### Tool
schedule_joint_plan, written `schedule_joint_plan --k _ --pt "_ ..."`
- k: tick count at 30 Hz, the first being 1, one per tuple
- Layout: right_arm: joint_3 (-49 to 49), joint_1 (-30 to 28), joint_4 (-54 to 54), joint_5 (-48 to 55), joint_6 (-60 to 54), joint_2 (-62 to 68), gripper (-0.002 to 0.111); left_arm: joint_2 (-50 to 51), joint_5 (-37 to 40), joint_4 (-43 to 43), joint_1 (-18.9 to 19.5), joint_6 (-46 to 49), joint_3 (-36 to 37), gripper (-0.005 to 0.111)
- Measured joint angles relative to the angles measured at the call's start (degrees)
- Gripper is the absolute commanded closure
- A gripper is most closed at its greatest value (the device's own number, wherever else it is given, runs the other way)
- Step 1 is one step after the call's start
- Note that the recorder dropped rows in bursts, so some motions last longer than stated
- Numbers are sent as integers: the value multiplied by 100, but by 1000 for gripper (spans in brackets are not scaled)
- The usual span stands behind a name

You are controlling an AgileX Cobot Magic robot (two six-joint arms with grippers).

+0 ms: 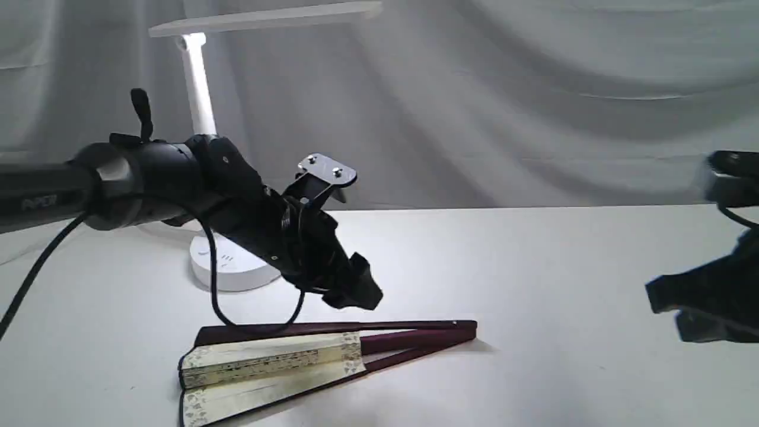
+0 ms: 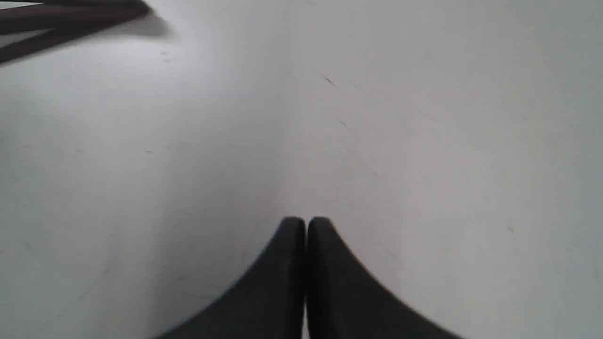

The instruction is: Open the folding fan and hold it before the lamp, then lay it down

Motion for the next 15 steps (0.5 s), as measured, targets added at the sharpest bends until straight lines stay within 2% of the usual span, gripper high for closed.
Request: schedule_joint_plan --k 3,7,12,15 --pt "-333 0 1026 157 -1042 499 97 -75 465 688 10 -927 0 40" --pt "-811 0 1985 501 -1886 1185 80 -79 1080 936 23 -1543 32 41" --pt "-1388 0 2157 669 -2035 1861 68 -102 1411 1039 23 -2316 30 49" --pt "-1728 13 2187 695 -2101 2243 65 -154 1633 1074 23 -2695 30 54"
